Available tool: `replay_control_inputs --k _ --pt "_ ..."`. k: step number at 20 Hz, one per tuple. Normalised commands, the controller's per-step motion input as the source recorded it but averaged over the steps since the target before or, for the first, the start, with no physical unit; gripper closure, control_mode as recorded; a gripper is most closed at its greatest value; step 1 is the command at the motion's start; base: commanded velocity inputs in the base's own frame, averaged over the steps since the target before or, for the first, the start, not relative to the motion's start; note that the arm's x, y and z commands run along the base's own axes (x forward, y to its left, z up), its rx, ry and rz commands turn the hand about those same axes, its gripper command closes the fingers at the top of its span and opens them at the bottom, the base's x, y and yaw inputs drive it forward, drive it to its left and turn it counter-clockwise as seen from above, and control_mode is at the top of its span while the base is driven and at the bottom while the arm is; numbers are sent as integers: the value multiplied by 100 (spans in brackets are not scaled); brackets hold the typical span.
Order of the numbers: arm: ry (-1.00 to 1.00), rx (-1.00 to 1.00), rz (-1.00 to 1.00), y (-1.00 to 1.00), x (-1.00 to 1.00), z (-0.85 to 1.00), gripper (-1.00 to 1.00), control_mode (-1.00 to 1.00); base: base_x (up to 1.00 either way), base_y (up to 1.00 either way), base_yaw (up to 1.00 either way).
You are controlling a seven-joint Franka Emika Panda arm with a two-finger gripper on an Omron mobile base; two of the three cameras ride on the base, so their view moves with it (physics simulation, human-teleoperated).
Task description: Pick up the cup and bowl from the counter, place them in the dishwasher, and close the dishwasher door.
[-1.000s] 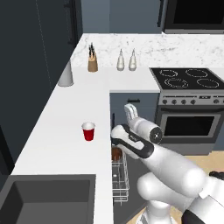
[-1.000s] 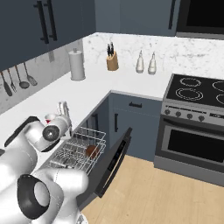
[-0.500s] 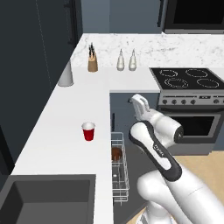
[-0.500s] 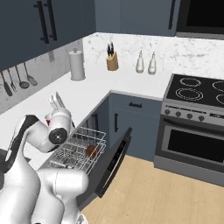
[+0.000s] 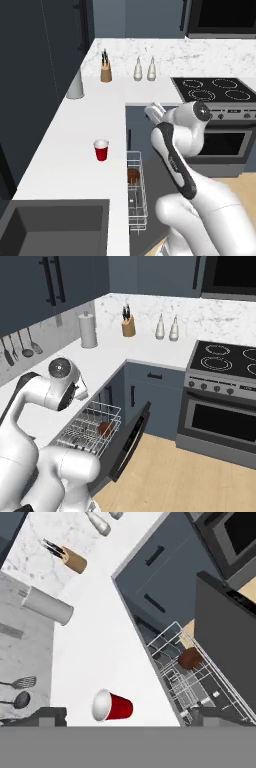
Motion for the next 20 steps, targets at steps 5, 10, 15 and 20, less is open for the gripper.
replay_control_inputs --k 5,10,15,20 --pt "41 -14 5 -14 -1 -17 -100 -100 0 0 0" --pt "16 -3 13 1 -1 -83 -100 -100 0 0 0" --pt "0 0 14 31 5 -82 -100 -100 0 0 0" --pt "-2 2 15 53 24 -45 -100 -100 0 0 0"
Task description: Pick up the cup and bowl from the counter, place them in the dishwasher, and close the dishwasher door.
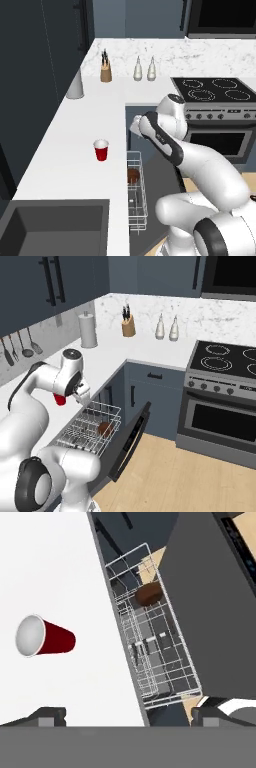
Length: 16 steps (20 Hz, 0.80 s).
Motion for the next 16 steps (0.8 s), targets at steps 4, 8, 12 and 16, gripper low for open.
replay_control_inputs --k 4,8,12,16 --pt "7 0 0 60 20 -15 -100 -100 0 0 0" --pt "29 -3 8 63 33 0 -100 -100 0 0 0" --pt "16 -1 8 57 38 0 -100 -100 0 0 0" --pt "1 0 5 41 39 -1 -100 -100 0 0 0"
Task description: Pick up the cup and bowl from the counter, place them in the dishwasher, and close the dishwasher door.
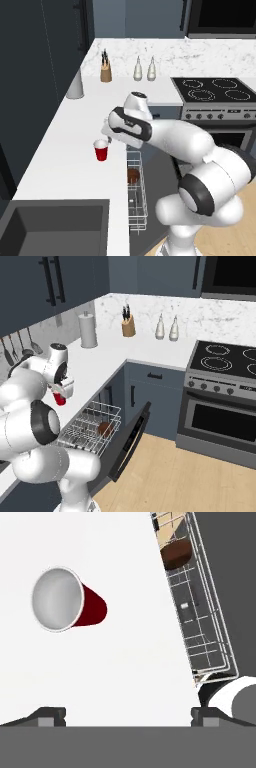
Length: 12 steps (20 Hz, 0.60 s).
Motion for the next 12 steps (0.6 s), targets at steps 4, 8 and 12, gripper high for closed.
replay_control_inputs --k 4,8,12 --pt "0 1 5 36 39 -26 -100 -100 0 0 0" --pt "0 2 5 24 35 -49 -100 -100 0 0 0" --pt "0 2 6 8 35 -34 -100 -100 0 0 0"
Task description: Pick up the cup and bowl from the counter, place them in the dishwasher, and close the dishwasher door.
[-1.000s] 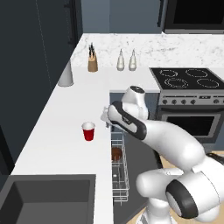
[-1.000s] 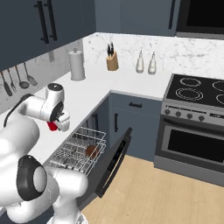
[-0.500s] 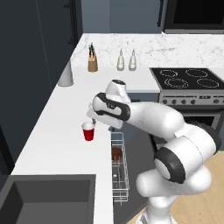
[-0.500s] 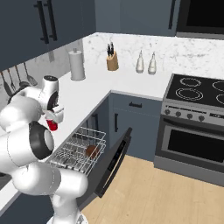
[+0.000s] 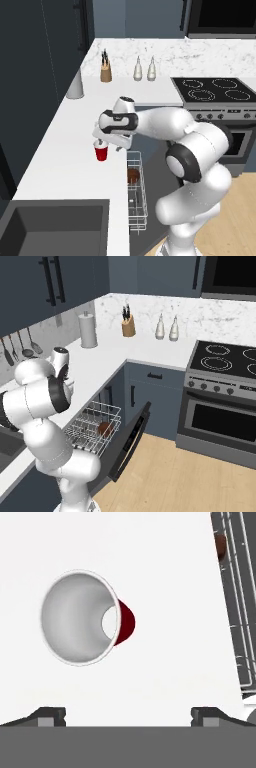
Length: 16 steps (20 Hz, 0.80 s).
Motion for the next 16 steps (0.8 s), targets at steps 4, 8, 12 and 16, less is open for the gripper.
replay_control_inputs --k 4,8,12,16 --pt "0 0 4 1 31 -20 -100 -100 0 0 0" --pt "0 0 3 0 36 -26 -100 -100 0 0 0" --pt "-3 0 0 7 28 -25 -100 -100 0 0 0" --pt "-1 0 0 8 26 -11 -100 -100 0 0 0"
